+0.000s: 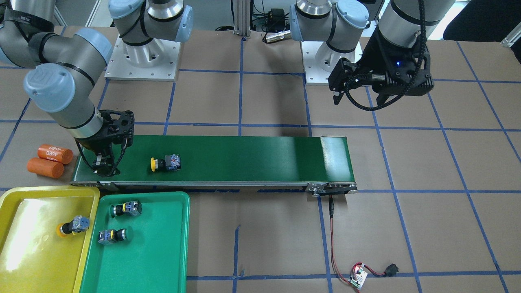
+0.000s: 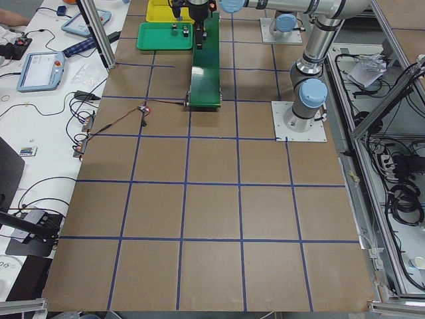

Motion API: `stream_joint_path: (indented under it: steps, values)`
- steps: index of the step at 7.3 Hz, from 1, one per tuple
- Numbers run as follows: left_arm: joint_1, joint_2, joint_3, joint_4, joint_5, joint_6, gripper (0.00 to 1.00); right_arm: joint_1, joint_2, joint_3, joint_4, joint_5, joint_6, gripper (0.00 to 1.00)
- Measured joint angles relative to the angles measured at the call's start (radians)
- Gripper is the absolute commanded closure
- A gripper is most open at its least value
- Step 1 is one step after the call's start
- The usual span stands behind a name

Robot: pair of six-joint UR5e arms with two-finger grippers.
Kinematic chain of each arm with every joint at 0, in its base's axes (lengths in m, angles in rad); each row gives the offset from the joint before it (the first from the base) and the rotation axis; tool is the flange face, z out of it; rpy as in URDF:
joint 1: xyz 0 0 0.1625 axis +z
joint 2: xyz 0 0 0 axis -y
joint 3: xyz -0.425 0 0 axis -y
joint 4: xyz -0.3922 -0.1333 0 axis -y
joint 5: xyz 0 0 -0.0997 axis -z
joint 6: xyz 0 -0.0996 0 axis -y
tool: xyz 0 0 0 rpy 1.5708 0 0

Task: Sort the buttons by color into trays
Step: 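Lower the right gripper and grasp the yellow-cap button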

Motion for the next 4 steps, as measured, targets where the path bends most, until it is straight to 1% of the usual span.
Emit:
stream_joint_path:
  steps: [2,4]
  values:
    - [0.001,-0.003,0.002,0.002,0.000,0.001,0.00,0.001,0.001,0.003,0.000,0.001,0.001,0.00]
    - [0.002,-0.002,0.000,0.003,0.000,0.002,0.00,0.021,0.003,0.003,0.001,0.000,0.041,0.00]
